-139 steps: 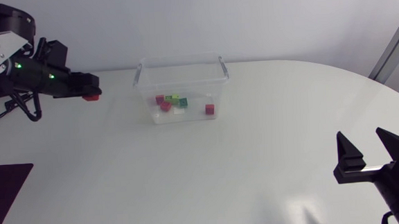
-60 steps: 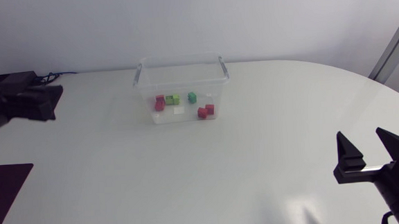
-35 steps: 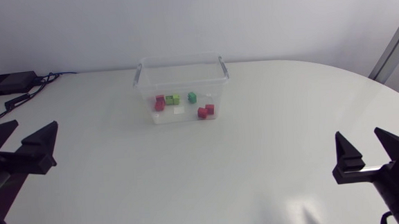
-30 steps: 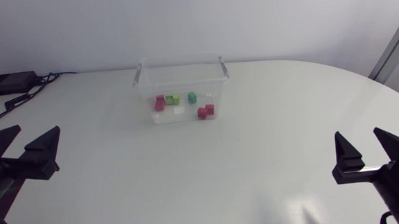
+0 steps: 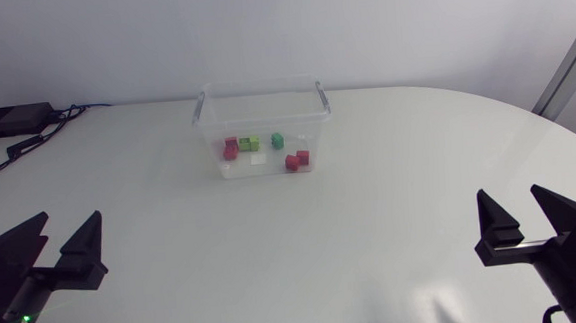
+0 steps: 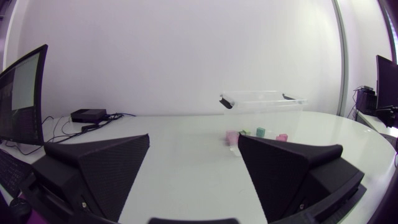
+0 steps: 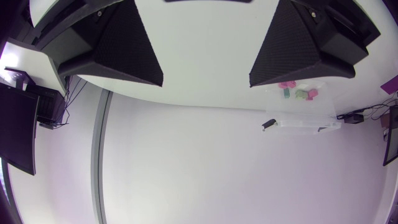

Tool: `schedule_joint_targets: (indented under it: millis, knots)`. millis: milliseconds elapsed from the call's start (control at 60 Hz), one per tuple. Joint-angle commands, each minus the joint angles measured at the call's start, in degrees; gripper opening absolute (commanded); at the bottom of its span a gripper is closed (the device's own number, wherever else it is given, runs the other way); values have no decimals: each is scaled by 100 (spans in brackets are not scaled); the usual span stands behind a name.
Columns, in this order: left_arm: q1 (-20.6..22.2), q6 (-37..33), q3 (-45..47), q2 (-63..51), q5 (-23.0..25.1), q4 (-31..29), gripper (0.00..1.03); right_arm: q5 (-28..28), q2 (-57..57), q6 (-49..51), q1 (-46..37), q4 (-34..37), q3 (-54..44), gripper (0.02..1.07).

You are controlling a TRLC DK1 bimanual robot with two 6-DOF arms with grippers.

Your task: Place the duplo bricks in the container

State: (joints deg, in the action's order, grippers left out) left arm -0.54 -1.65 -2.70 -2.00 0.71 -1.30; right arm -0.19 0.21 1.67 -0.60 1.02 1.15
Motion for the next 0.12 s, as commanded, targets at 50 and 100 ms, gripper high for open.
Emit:
schedule_joint_targets:
  millis: [50, 100]
  knots:
    - [54, 165, 270, 200, -71, 130, 100, 19, -21, -167, 60, -102, -115, 102]
    - [54, 165, 270, 200, -71, 130, 100, 19, -21, -167, 60, -102, -115, 102]
